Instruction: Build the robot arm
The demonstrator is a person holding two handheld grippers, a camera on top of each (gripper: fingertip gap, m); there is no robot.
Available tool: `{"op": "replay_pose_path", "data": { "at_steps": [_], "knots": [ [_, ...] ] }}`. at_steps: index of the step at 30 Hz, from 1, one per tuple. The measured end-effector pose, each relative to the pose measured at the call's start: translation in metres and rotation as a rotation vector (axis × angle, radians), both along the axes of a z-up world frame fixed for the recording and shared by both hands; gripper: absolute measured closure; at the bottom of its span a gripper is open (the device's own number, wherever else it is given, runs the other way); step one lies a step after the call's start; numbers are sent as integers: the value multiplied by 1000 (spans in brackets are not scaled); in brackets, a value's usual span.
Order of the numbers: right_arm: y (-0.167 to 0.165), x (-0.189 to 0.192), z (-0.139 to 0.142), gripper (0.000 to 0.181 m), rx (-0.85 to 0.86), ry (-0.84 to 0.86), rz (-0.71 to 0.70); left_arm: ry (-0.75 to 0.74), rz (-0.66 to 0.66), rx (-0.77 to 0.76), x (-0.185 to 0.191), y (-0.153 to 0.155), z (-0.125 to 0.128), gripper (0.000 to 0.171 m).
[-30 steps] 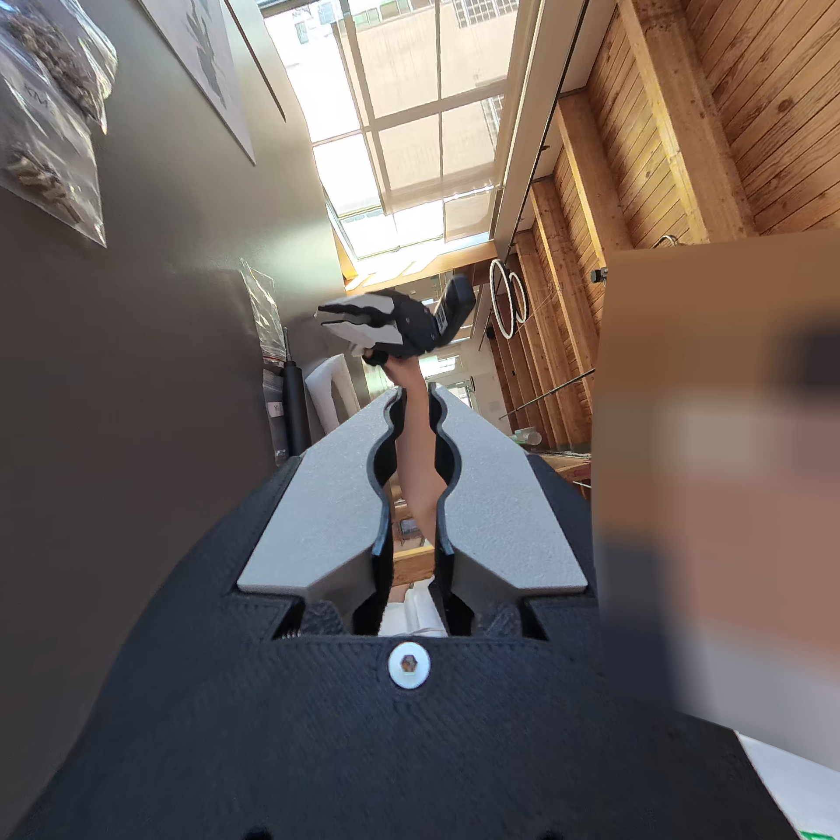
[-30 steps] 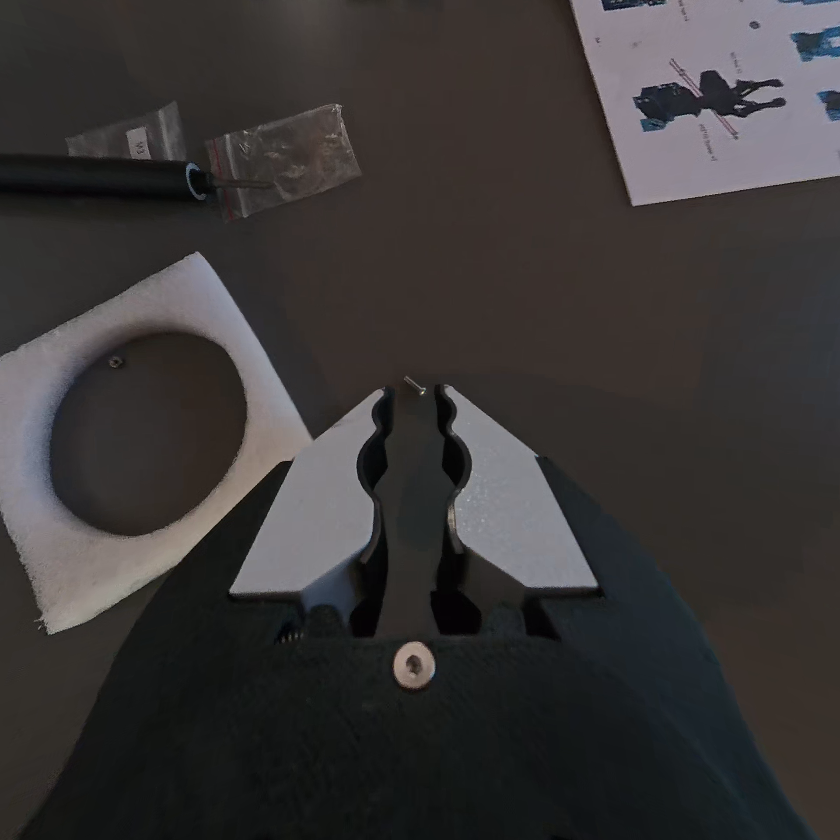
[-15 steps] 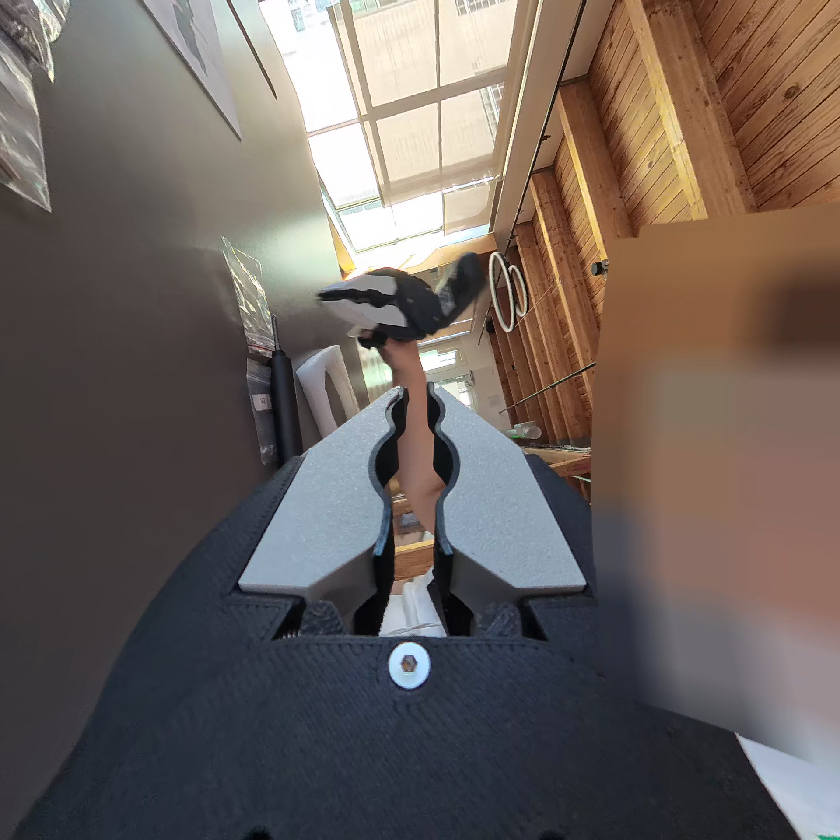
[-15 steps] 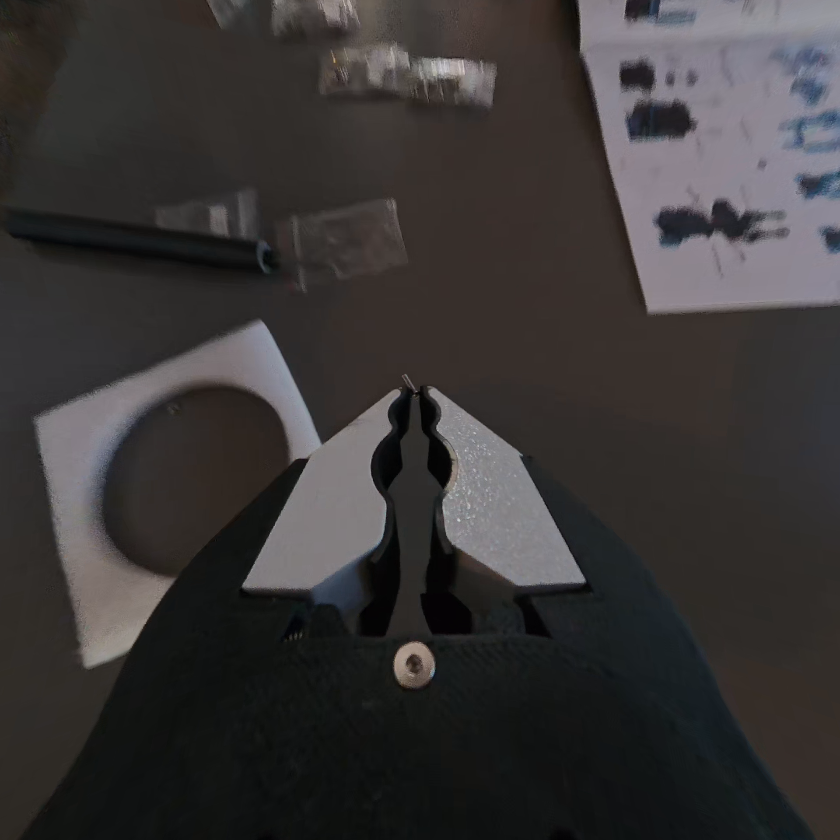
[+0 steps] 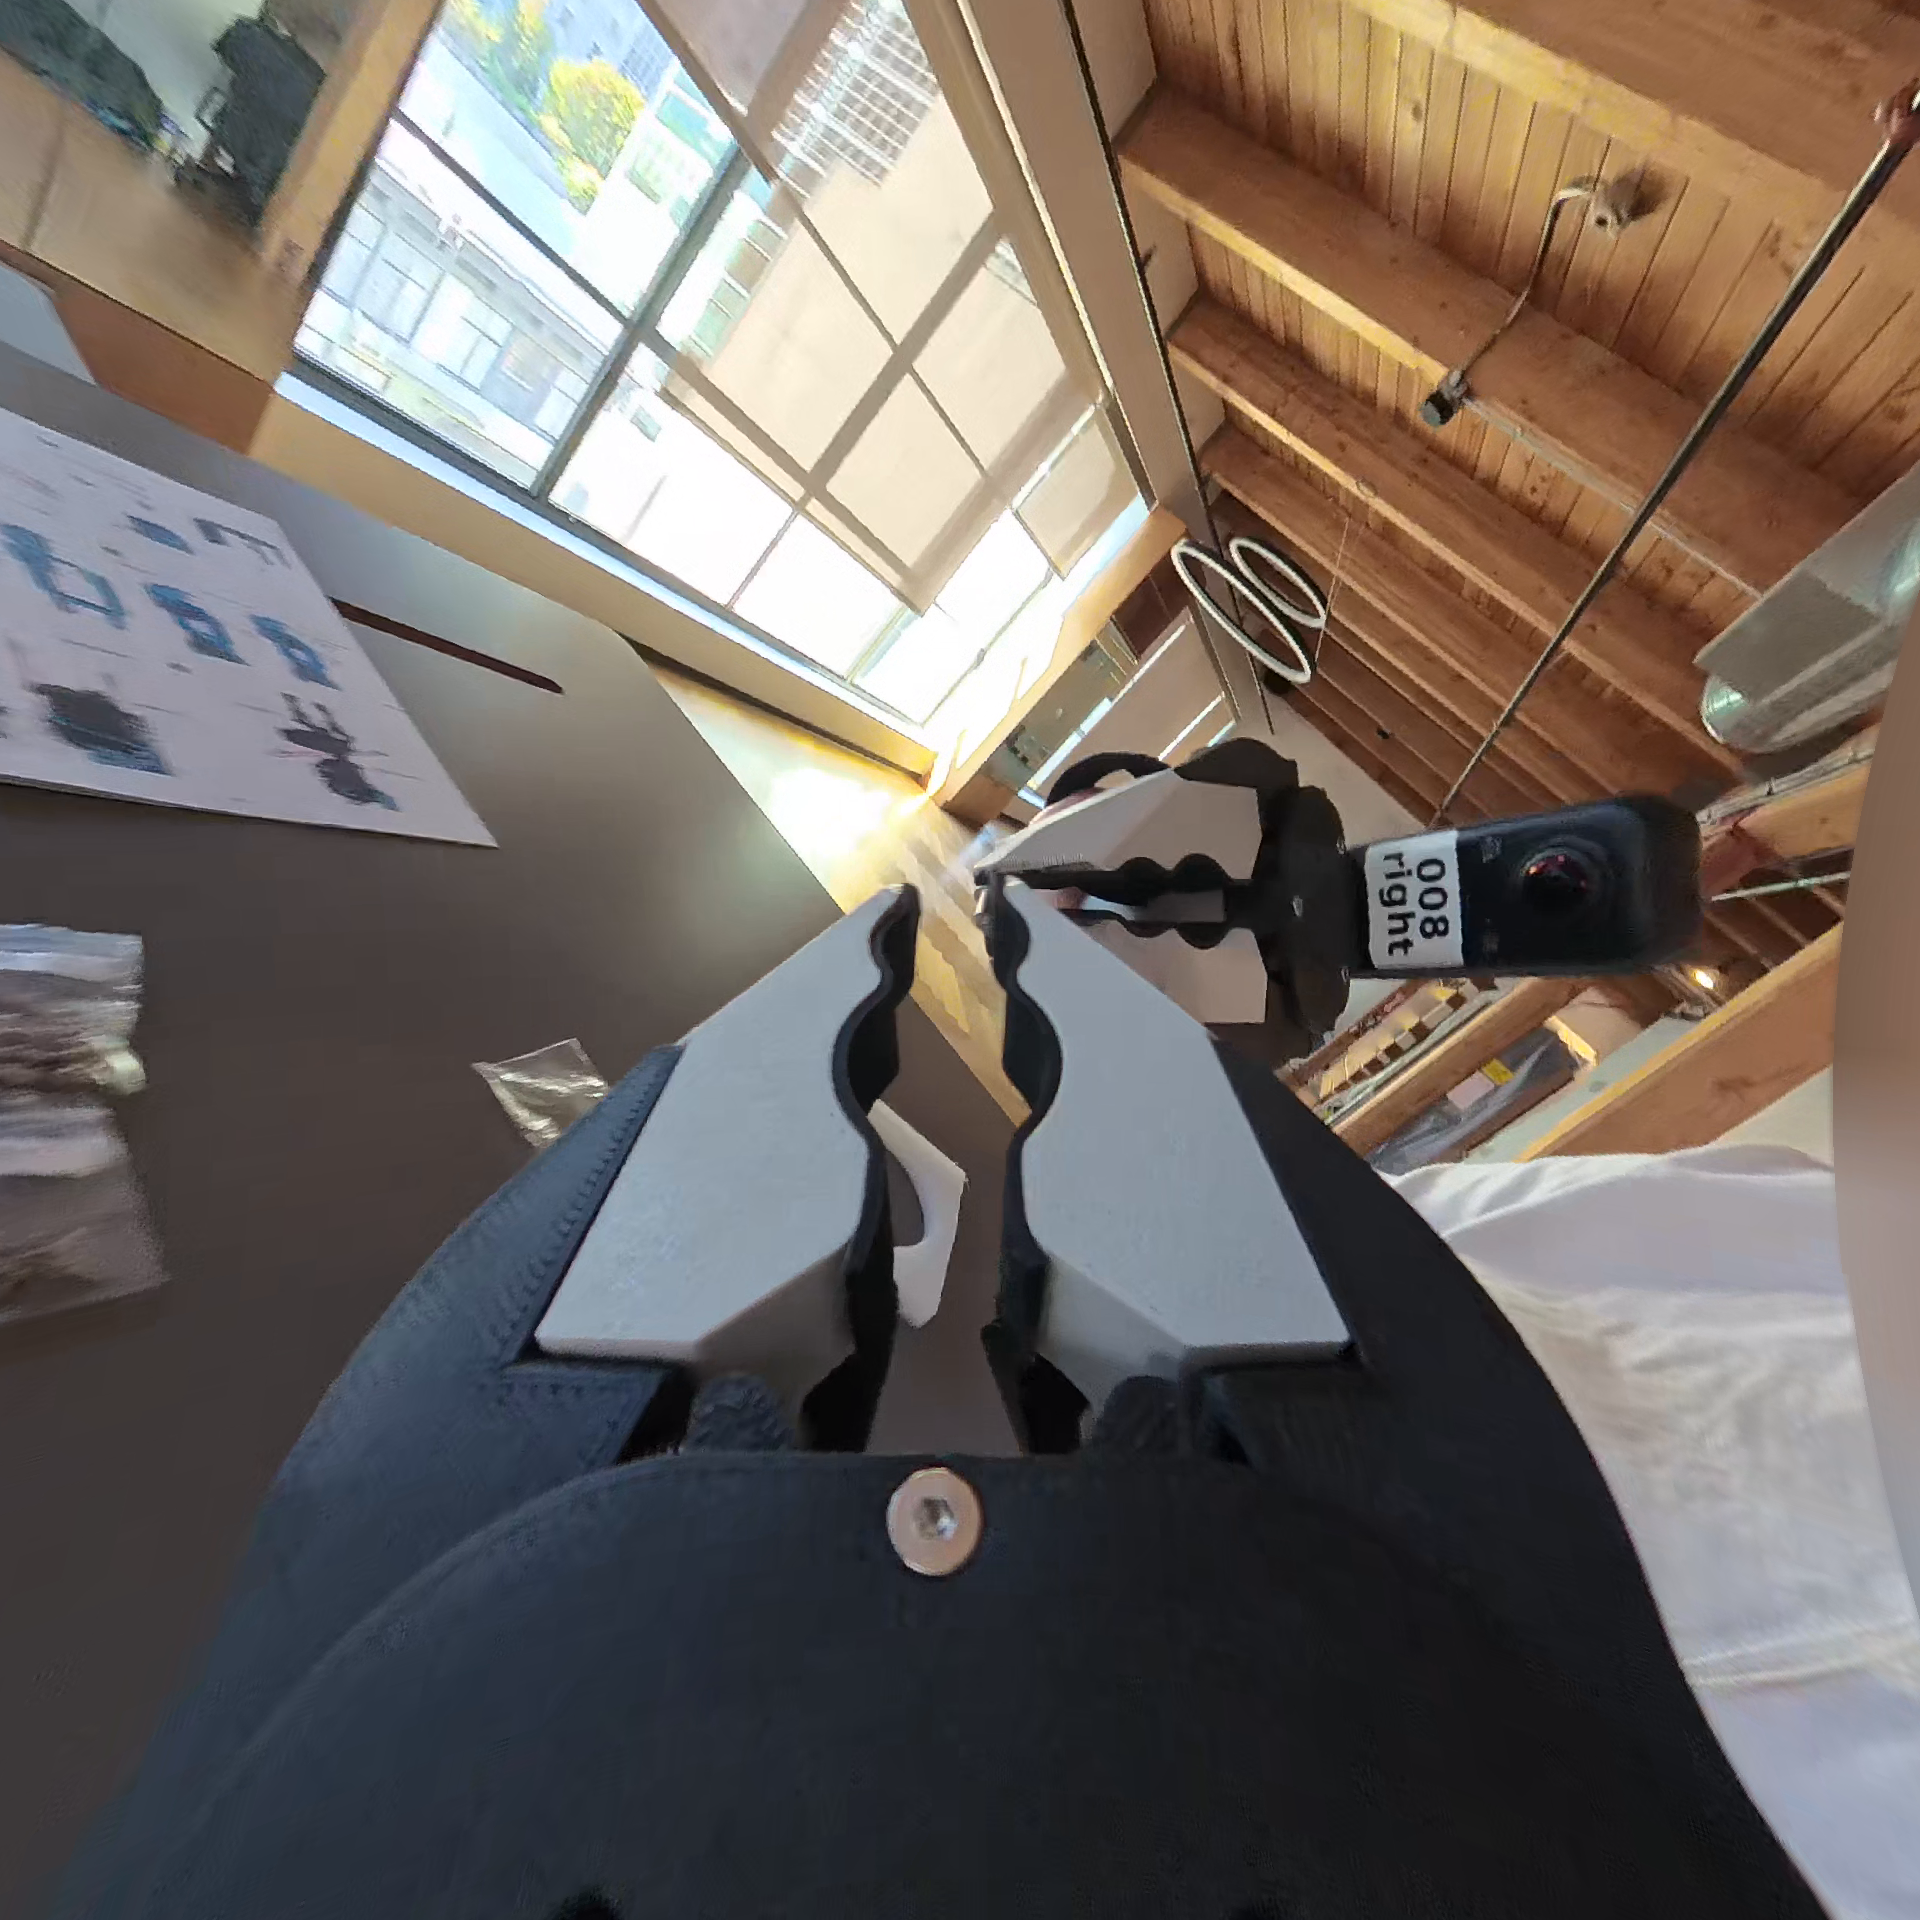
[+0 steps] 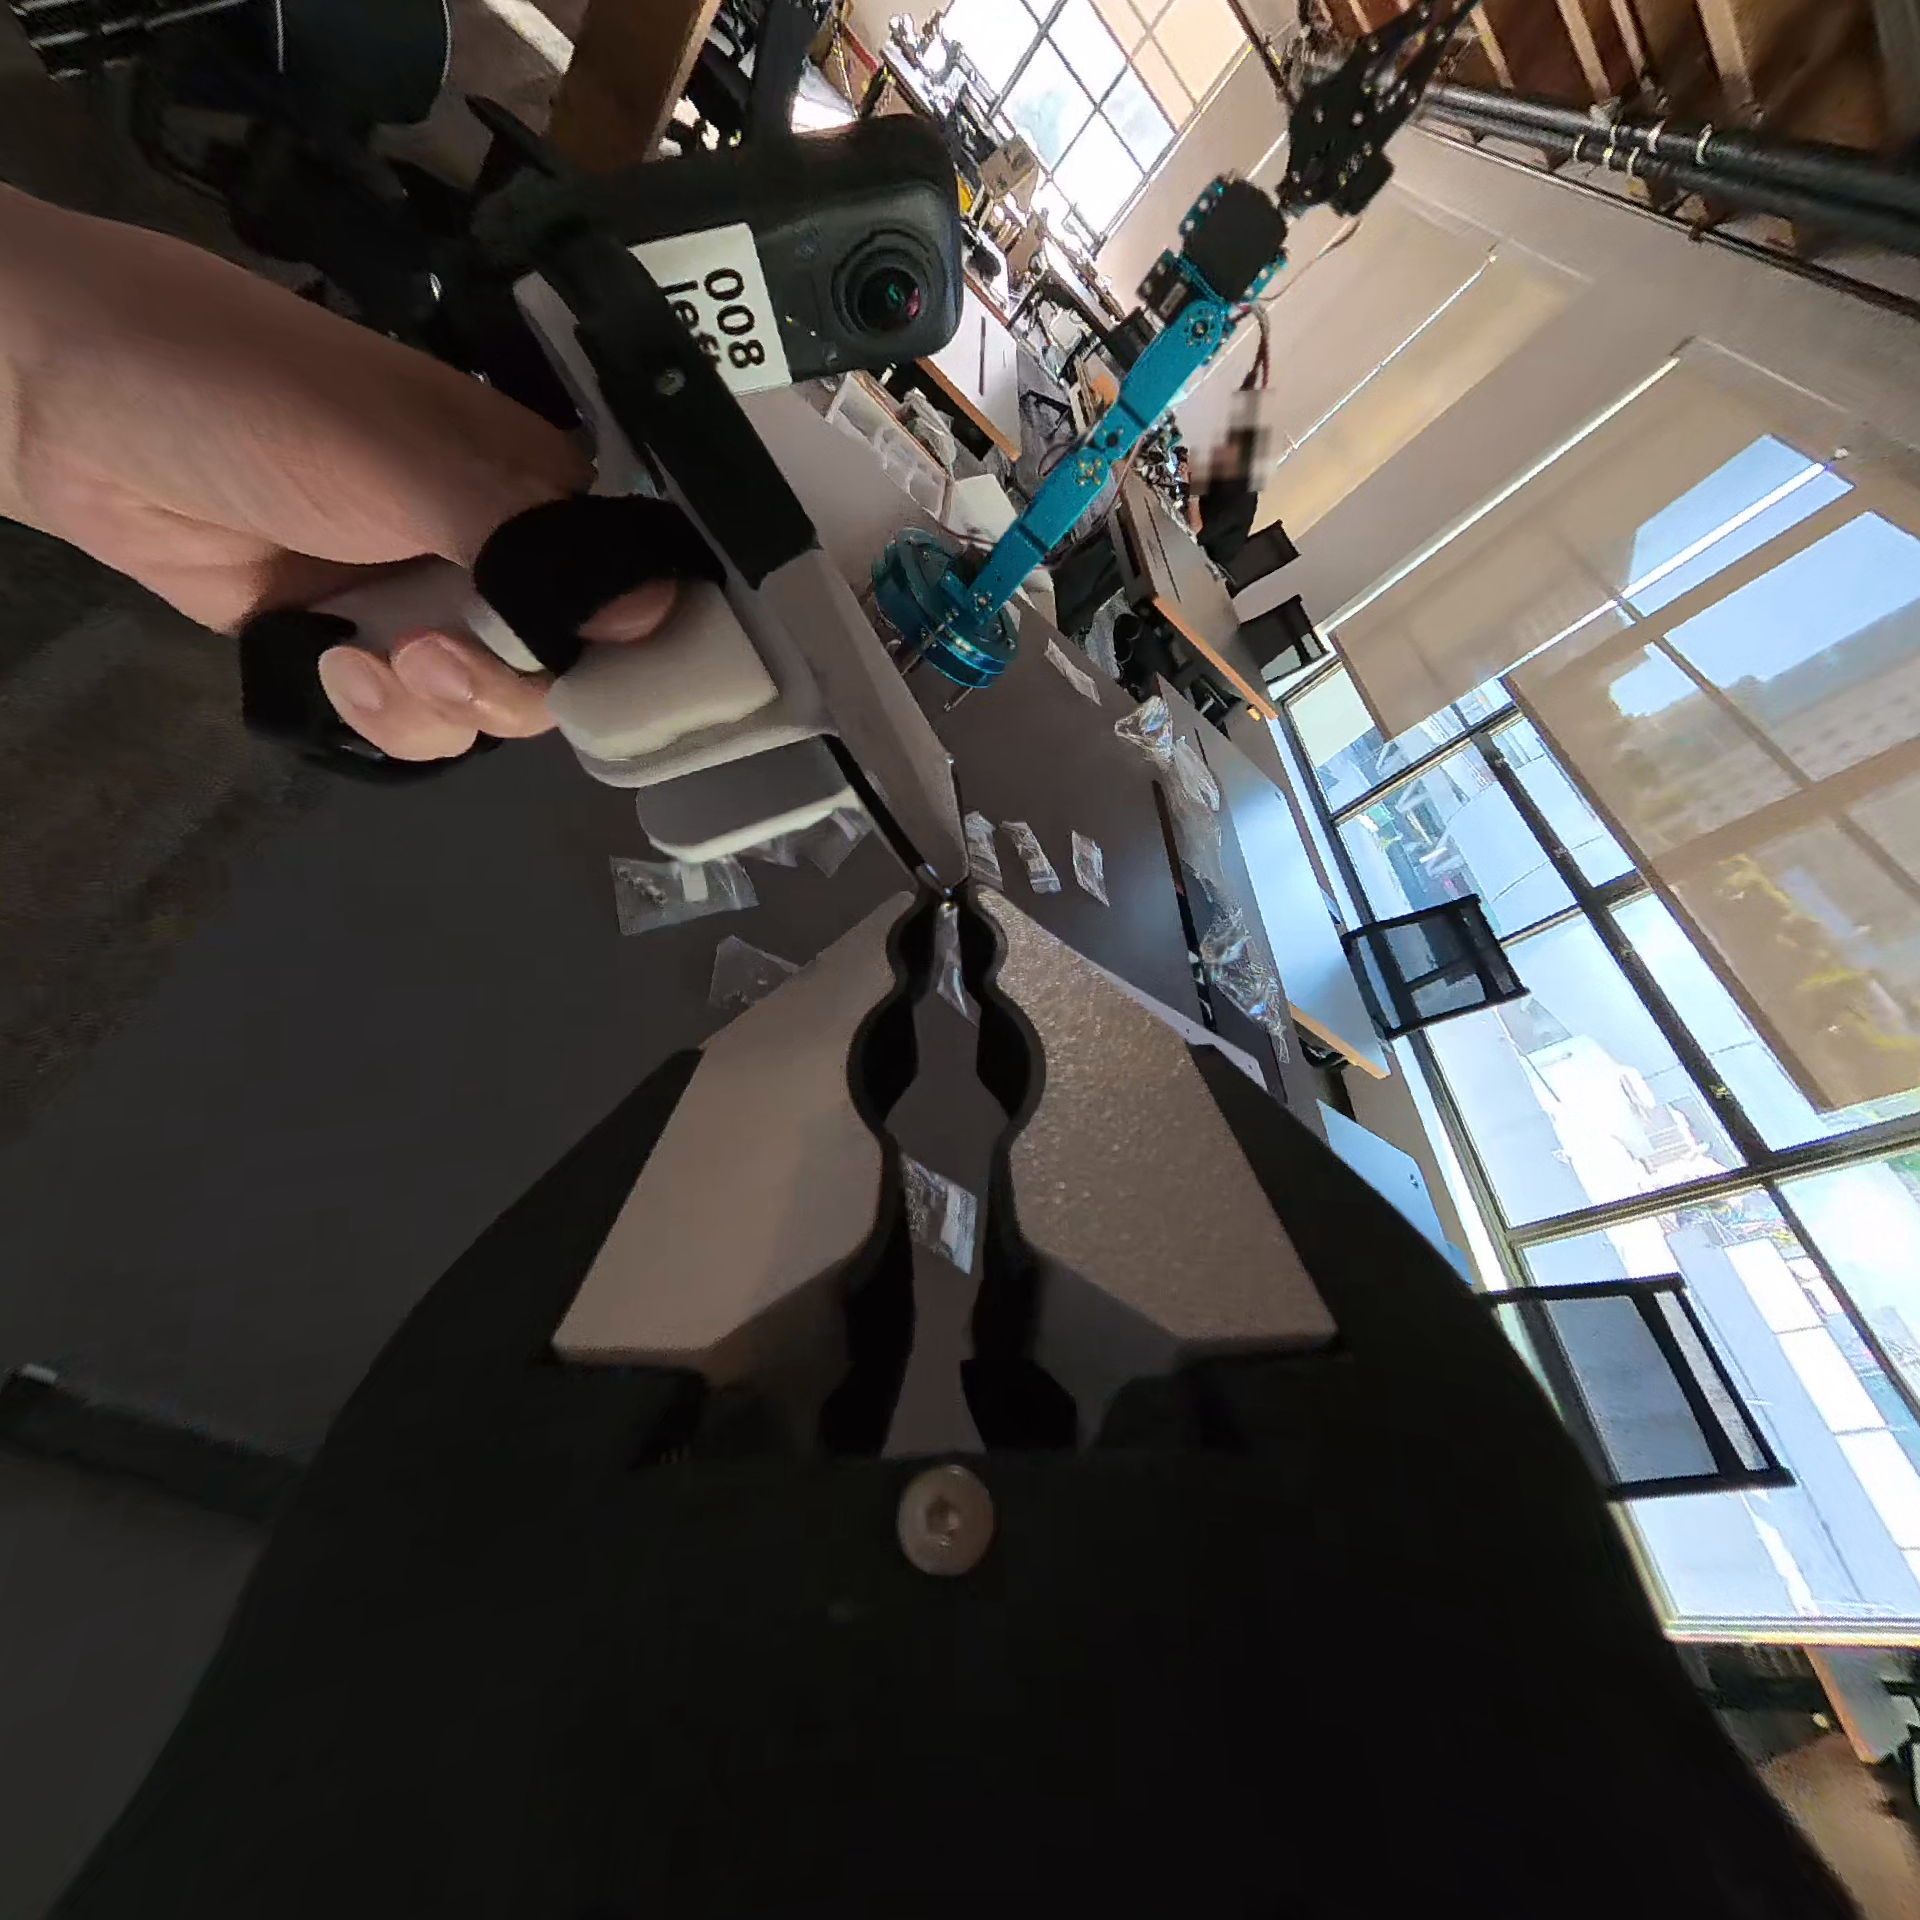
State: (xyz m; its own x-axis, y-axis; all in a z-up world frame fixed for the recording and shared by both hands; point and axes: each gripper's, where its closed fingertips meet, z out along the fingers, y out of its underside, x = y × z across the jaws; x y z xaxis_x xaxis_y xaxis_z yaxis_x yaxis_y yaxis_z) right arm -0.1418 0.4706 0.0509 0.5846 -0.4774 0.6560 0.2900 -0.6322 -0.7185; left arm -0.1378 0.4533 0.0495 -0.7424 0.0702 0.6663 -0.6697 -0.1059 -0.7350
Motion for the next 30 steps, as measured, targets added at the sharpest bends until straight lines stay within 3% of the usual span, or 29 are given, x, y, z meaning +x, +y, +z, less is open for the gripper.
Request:
{"op": "replay_pose_path", "data": {
  "at_steps": [2,7,11,16,24,30],
  "knots": [
    [16,7,1,179,13,1,-19,4,-4,-16,6,17,4,171],
    [58,23,1,179,20,-19,-109,47,-95,-15,19,56,2,160],
    [88,33,-2,179,54,-20,-203,51,-192,-6,25,84,1,170],
    [106,36,-14,180,69,-18,-349,50,-311,13,27,102,-11,170],
    [81,25,-29,179,142,4,-523,124,-498,31,13,83,-28,170],
    [34,28,-36,178,275,67,-466,162,-552,70,12,44,-33,170]
  ]
}}
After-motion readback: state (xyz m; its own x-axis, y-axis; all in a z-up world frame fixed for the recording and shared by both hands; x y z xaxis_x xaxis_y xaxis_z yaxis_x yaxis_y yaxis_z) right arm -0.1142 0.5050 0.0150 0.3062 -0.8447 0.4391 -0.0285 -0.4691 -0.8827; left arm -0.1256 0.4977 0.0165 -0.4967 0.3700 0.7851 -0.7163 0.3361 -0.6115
